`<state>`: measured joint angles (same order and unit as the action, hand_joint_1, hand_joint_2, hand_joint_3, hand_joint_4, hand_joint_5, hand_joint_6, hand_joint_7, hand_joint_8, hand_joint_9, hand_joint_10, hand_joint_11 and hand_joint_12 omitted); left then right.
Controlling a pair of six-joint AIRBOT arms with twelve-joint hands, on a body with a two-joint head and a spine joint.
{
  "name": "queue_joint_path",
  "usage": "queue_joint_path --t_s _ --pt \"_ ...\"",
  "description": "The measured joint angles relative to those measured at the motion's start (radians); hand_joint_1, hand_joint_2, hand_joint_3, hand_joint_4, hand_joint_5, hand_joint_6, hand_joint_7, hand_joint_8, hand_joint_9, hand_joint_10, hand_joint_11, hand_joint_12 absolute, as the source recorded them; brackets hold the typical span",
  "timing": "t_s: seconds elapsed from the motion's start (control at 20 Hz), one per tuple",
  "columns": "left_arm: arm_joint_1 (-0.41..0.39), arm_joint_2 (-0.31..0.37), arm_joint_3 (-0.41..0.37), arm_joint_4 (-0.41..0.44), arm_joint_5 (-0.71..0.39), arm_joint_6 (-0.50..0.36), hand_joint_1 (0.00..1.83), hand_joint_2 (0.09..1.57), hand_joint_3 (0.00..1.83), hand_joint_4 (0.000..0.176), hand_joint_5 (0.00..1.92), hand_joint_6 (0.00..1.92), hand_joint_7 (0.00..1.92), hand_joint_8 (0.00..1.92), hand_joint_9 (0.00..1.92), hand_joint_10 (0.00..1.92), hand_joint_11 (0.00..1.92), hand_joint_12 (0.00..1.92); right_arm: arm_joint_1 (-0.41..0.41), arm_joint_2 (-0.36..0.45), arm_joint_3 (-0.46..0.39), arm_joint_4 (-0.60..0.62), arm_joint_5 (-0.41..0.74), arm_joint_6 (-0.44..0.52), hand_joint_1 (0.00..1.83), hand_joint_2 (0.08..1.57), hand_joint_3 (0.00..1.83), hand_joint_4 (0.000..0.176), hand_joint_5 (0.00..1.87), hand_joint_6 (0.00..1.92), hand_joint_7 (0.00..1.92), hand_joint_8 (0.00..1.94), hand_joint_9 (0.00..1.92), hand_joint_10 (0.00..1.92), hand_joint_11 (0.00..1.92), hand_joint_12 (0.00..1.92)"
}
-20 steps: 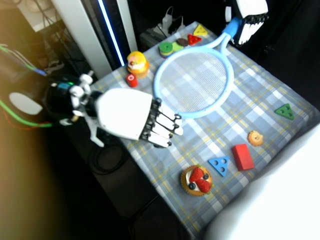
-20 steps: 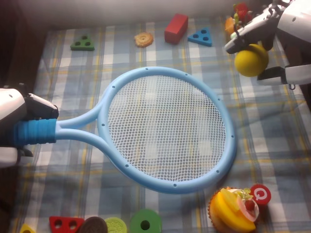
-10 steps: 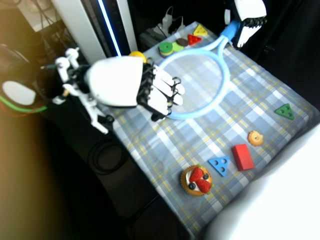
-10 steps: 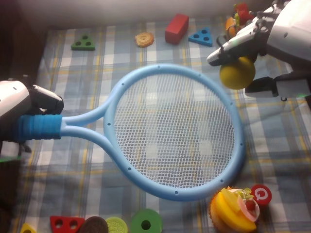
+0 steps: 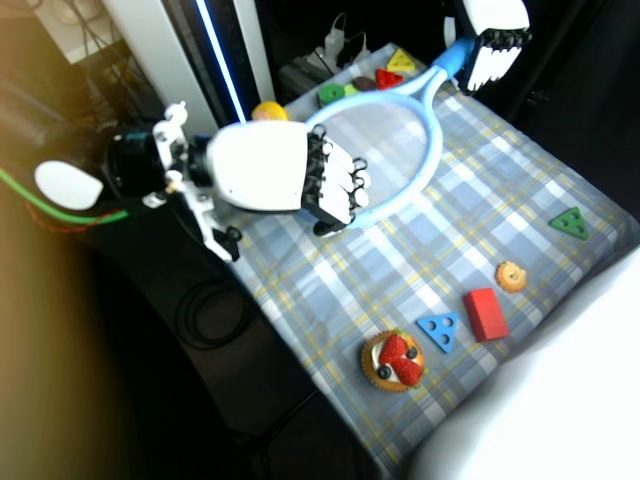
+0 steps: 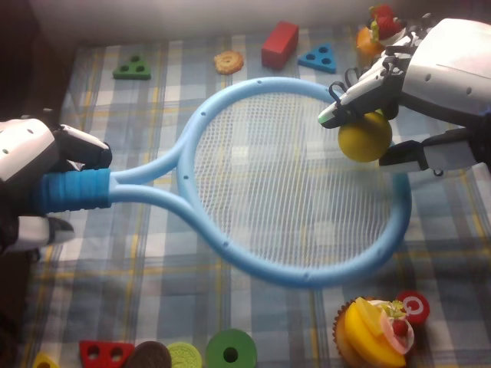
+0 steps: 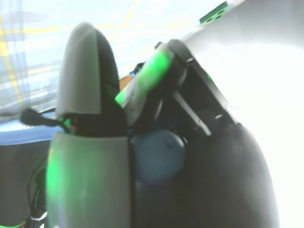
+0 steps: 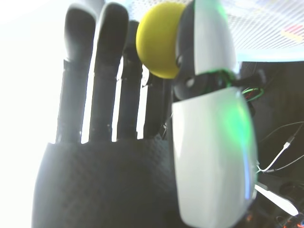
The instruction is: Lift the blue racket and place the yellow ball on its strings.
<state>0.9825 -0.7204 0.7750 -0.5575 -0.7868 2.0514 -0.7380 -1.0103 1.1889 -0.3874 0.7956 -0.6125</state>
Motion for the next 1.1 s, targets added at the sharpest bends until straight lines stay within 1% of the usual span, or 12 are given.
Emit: queue_joint_path --t_s 0.05,0.2,0.3,0.35,0.4,0.45,0.5,0.55,0.7,0.75,0.8,1.1 --pt "0.0 -0.001 0.0 -0.001 0.0 -0.003 1.81 1.24 0.0 0.176 0.83 1.92 1.17 1.92 1.41 1.92 1.41 1.92 0.0 0.0 0.0 0.0 -0.001 0.001 1.27 1.09 0.0 0.0 1.25 0.39 0.91 1.24 0.97 1.14 0.91 1.5" --pt "0.002 -0.01 0.004 -0.011 -0.02 -0.031 1.83 1.25 0.0 0.176 0.81 1.92 1.15 1.92 1.4 1.92 1.51 1.92 0.0 0.0 0.002 0.001 -0.004 0.006 1.27 1.07 0.0 0.0 1.27 0.34 0.95 1.18 1.0 1.18 0.94 1.5" --pt "0.008 -0.02 0.008 -0.019 -0.019 -0.042 1.83 1.24 0.0 0.176 0.85 1.92 1.15 1.92 1.42 1.92 1.51 1.92 0.0 0.0 0.002 -0.002 -0.009 0.006 1.28 1.08 0.0 0.0 1.27 0.3 0.95 1.22 0.99 1.06 0.89 1.36" --pt "0.01 -0.023 0.008 -0.026 -0.013 -0.044 1.83 1.24 0.0 0.176 0.91 1.92 1.18 1.92 1.46 1.92 1.55 1.92 0.0 0.0 0.002 -0.006 -0.012 0.006 1.24 1.1 0.0 0.0 1.1 0.66 0.96 1.15 0.96 0.86 0.8 1.29" --pt "0.01 -0.024 0.008 -0.027 -0.014 -0.043 1.83 1.23 0.0 0.176 0.92 1.92 1.18 1.92 1.47 1.92 1.58 1.92 0.0 0.0 0.002 -0.006 -0.015 0.006 1.18 1.11 0.0 0.0 1.01 0.89 0.86 0.57 0.88 0.62 0.67 1.17" --pt "0.01 -0.024 0.008 -0.026 -0.018 -0.043 1.83 1.23 0.0 0.176 0.92 1.92 1.18 1.92 1.47 1.92 1.58 1.92 0.0 0.0 0.002 -0.007 -0.015 0.006 1.18 1.11 0.0 0.0 1.01 0.89 0.86 0.57 0.88 0.62 0.67 1.17" --pt "0.01 -0.026 0.008 -0.026 -0.019 -0.043 1.83 1.21 0.0 0.176 0.93 1.92 1.18 1.92 1.47 1.92 1.6 1.92 0.0 0.0 0.002 -0.008 -0.016 0.006 1.17 1.06 0.0 0.0 0.83 0.33 0.84 0.27 0.83 0.43 0.56 1.08" --pt "0.01 -0.027 0.008 -0.027 -0.018 -0.044 1.83 1.19 0.0 0.176 0.93 1.92 1.16 1.92 1.46 1.92 1.58 1.92 0.0 0.0 0.002 -0.009 -0.016 0.006 1.05 1.03 0.0 0.0 0.73 0.02 0.76 0.02 0.79 0.1 0.48 0.85" --pt "0.01 -0.036 0.011 -0.027 -0.02 -0.046 1.83 1.19 0.0 0.176 0.92 1.92 1.15 1.92 1.46 1.92 1.58 1.92 0.0 -0.002 0.002 -0.018 -0.017 0.006 1.01 1.01 0.0 0.006 0.65 0.0 0.67 0.0 0.75 0.02 0.4 0.94" --pt "0.01 -0.037 0.011 -0.026 -0.019 -0.053 1.83 1.19 0.0 0.176 0.91 1.92 1.16 1.92 1.46 1.92 1.59 1.92 0.0 -0.002 0.002 -0.024 -0.017 0.006 1.02 1.0 0.0 0.017 0.61 0.0 0.62 0.0 0.7 0.0 0.35 0.94" --pt "0.01 -0.039 0.017 -0.021 -0.017 -0.071 1.83 1.18 0.0 0.175 0.89 1.92 1.15 1.92 1.46 1.92 1.5 1.92 0.0 -0.002 0.002 -0.025 -0.018 0.007 1.02 0.99 0.0 0.032 0.57 0.0 0.58 0.0 0.69 0.0 0.34 1.01" --pt "0.016 -0.067 0.041 -0.045 -0.016 -0.104 1.83 1.18 0.0 0.176 0.9 1.92 1.14 1.92 1.43 1.92 1.51 1.92 0.0 -0.006 0.013 -0.026 -0.026 0.034 1.02 0.98 0.0 0.044 0.51 0.0 0.53 0.0 0.62 0.0 0.25 1.01"
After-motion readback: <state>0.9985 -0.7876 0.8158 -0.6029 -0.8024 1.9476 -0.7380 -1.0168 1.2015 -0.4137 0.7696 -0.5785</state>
